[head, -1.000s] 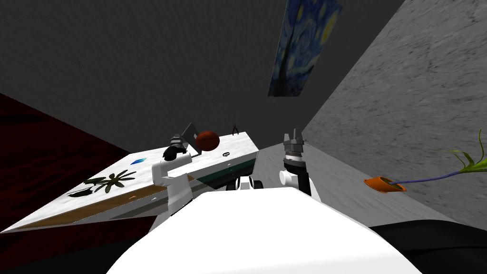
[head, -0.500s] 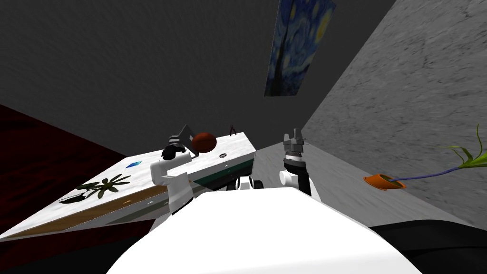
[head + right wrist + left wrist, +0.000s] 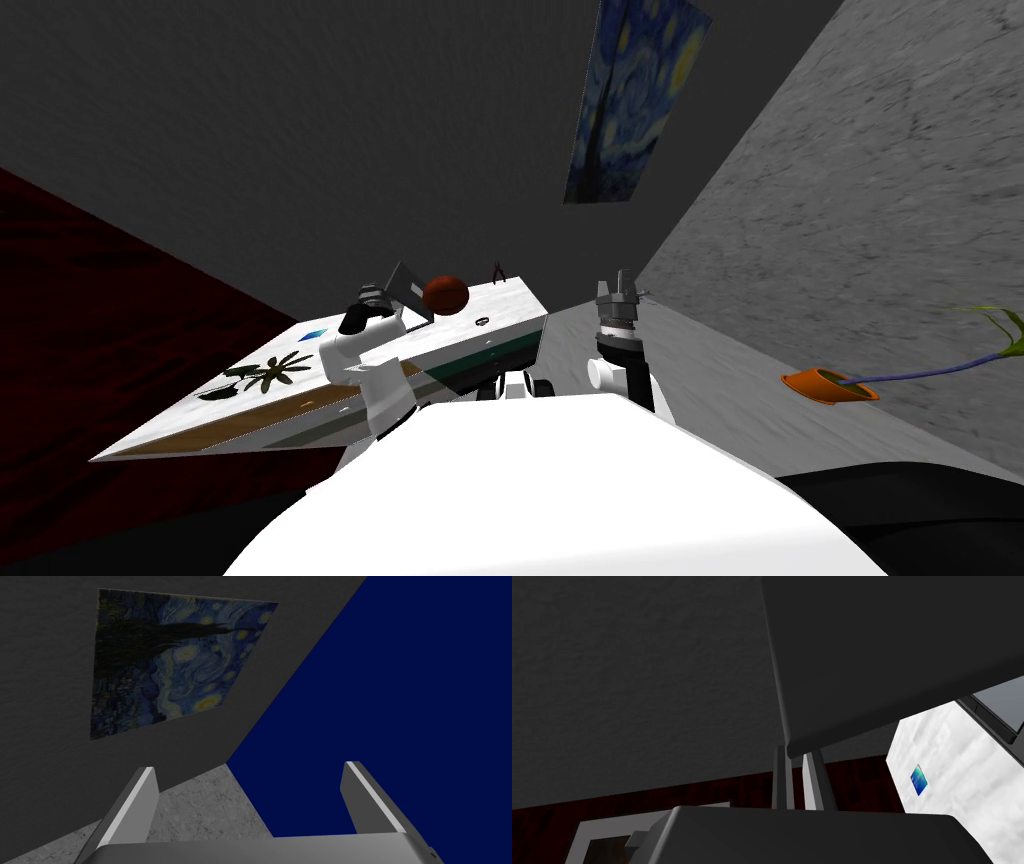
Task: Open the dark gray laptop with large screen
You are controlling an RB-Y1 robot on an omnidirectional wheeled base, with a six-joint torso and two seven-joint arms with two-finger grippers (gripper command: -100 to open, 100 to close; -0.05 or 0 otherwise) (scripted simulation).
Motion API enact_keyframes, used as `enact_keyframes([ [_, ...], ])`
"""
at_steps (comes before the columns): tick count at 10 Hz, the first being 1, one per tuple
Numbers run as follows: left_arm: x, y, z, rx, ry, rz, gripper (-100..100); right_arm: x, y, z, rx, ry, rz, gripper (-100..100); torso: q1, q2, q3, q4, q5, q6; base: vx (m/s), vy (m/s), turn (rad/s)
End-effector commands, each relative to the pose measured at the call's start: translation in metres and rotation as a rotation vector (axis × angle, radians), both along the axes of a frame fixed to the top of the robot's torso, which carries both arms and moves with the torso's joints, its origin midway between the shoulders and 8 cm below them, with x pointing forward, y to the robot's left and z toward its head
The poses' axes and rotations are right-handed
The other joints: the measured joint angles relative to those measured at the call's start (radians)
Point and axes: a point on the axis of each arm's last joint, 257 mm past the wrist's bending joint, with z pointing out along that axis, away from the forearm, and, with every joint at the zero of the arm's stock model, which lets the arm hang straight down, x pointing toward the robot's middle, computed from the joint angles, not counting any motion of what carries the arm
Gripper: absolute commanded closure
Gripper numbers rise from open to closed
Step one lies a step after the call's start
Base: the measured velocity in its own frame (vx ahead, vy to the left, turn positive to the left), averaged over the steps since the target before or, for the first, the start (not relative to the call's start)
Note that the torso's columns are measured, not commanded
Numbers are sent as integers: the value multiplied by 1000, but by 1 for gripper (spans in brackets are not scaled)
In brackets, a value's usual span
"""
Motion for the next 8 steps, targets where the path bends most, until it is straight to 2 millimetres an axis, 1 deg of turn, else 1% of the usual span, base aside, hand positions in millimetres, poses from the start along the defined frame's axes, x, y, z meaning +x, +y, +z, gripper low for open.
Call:
enact_keyframes([
  [1,1,-2,-4,-37,-16,-2,100,0,0,0,0,0,0,0,-4,-2,-1,0,-2,3,-18,40,31],
  [2,6,-5,-19,-114,-46,-13,100,0,0,0,0,0,0,0,-12,-3,-3,1,-7,7,-17,64,103],
  [5,14,-12,-43,-227,-86,-31,100,0,0,0,0,0,0,0,-16,-2,-2,1,-7,12,-30,89,63],
  [8,21,-20,-67,-342,-126,-44,100,0,0,0,0,0,0,0,-18,-5,-3,0,-7,13,-26,68,46],
])
